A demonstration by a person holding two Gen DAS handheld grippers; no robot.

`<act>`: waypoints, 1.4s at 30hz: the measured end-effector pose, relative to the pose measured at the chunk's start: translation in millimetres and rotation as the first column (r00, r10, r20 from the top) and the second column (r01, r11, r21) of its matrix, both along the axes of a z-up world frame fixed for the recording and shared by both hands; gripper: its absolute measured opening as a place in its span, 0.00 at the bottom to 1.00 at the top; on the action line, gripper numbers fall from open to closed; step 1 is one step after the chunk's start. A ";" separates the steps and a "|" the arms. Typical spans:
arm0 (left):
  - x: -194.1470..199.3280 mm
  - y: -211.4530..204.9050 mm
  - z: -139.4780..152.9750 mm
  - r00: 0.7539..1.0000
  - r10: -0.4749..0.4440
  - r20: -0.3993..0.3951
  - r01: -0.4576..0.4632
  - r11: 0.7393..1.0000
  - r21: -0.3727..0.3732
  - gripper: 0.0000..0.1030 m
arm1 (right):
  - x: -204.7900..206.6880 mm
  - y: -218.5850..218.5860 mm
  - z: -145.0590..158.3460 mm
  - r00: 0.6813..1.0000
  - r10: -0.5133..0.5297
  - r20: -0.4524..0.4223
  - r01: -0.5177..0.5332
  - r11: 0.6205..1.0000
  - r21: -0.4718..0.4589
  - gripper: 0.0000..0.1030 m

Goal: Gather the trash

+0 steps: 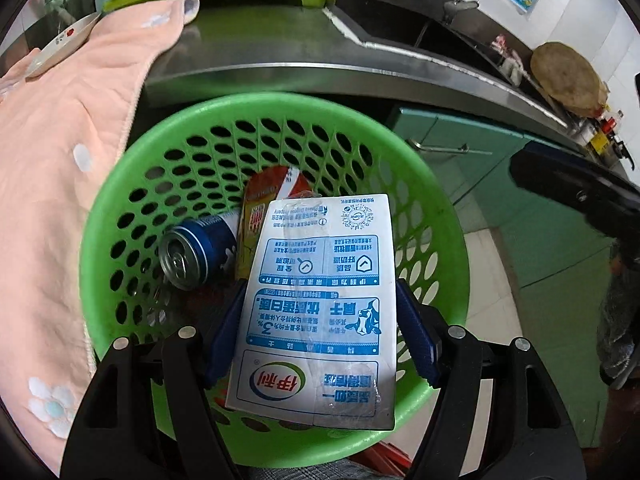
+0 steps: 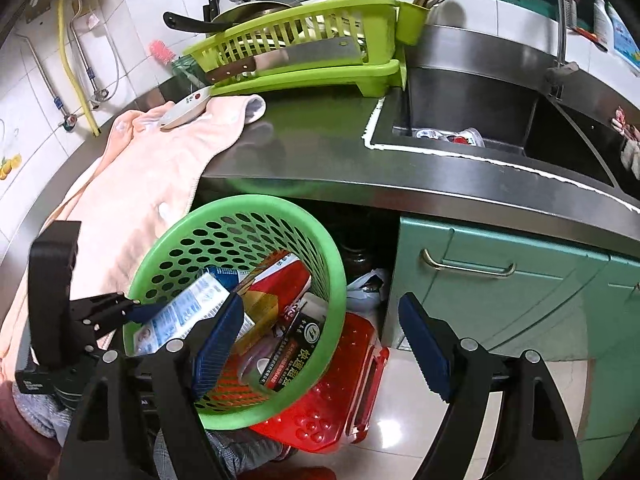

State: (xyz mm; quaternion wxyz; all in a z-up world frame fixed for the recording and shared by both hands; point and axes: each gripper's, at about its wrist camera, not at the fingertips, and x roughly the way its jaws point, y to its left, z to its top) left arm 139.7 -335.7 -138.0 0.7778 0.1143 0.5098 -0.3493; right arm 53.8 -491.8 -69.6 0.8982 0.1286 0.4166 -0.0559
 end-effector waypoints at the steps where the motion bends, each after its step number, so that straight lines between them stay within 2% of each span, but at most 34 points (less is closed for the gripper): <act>1: 0.0 -0.4 -1.6 1.000 -0.001 -0.005 0.001 1.000 0.006 0.68 | -1.3 0.0 -0.1 1.000 -0.002 0.003 0.002 1.000 0.005 0.74; 10: -2.9 7.6 -1.4 0.999 0.013 -0.040 -0.014 0.999 -0.029 0.70 | -7.6 8.5 4.2 1.000 0.007 0.023 -0.008 1.000 0.028 0.75; 14: -8.2 16.8 6.2 0.999 0.024 -0.025 -0.025 0.999 -0.032 0.70 | -12.1 14.6 9.7 0.999 0.016 0.040 -0.018 0.999 0.036 0.76; 27: -28.3 87.3 65.8 0.983 0.125 0.132 -0.115 0.990 -0.080 0.80 | -27.7 55.7 29.6 0.994 0.045 0.096 -0.045 0.999 -0.003 0.79; 32: -40.2 123.6 90.7 0.964 0.190 0.185 -0.170 0.978 -0.120 0.85 | -32.5 81.8 38.1 0.990 0.080 0.117 -0.078 0.997 -0.027 0.79; 33: -43.0 129.2 93.4 0.960 0.201 0.197 -0.179 0.976 -0.122 0.86 | -33.6 88.4 40.1 0.988 0.090 0.123 -0.087 0.996 -0.031 0.82; 35: -48.0 141.3 99.8 0.944 0.234 0.232 -0.212 0.970 -0.119 0.90 | -35.3 102.4 44.1 0.985 0.106 0.134 -0.101 0.994 -0.041 0.84; 42: -66.7 194.0 121.9 0.899 0.342 0.273 -0.309 0.938 -0.155 0.93 | -35.9 146.8 55.0 0.971 0.180 0.161 -0.176 0.984 -0.037 0.87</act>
